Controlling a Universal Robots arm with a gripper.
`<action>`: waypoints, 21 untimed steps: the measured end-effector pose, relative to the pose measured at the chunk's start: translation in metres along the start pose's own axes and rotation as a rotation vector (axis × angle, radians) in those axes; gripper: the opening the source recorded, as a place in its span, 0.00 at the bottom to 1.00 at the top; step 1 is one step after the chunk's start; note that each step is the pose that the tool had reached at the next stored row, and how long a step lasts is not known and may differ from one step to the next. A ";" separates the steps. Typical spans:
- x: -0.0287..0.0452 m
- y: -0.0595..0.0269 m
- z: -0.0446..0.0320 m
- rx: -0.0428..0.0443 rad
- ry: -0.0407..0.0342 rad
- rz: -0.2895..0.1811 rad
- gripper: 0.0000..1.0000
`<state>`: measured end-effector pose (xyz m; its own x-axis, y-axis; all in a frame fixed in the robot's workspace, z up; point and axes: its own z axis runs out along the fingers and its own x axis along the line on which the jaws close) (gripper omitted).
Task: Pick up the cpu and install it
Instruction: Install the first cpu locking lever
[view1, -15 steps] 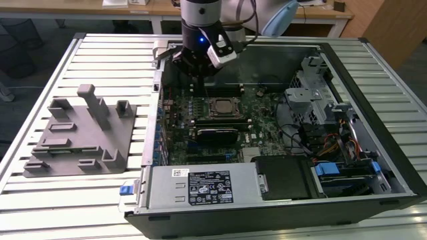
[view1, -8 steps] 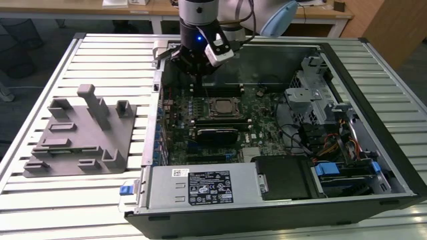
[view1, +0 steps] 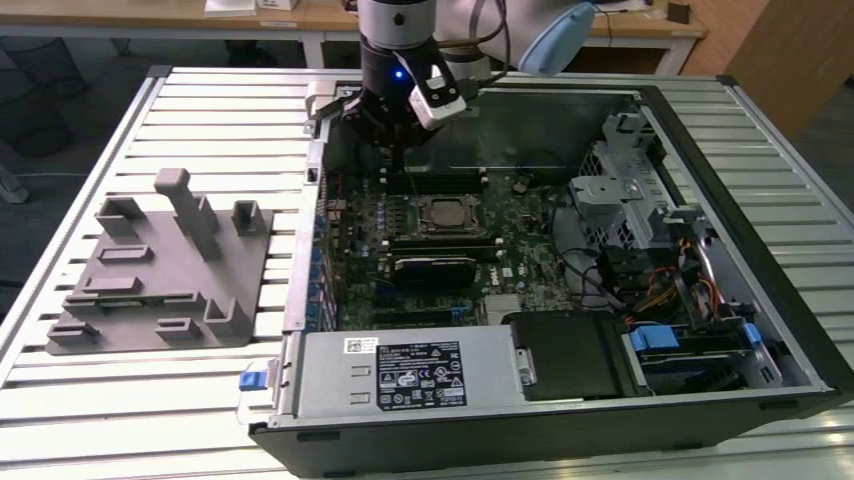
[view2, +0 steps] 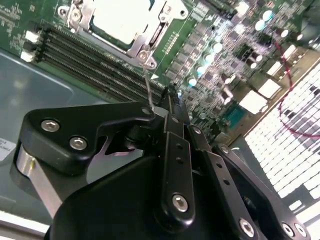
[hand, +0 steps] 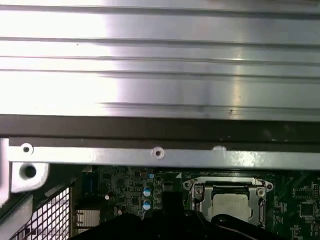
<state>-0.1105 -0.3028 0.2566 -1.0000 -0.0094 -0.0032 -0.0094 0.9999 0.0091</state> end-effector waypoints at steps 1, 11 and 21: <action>-0.0012 0.0005 0.0001 0.0000 0.0001 0.000 0.11; -0.0199 0.0008 0.0006 -0.0002 0.0000 0.000 0.11; -0.0401 -0.0005 0.0055 -0.0264 -0.0002 0.000 0.11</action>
<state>-0.0704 -0.3029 0.2512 -1.0000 -0.0093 -0.0034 -0.0095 0.9993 0.0354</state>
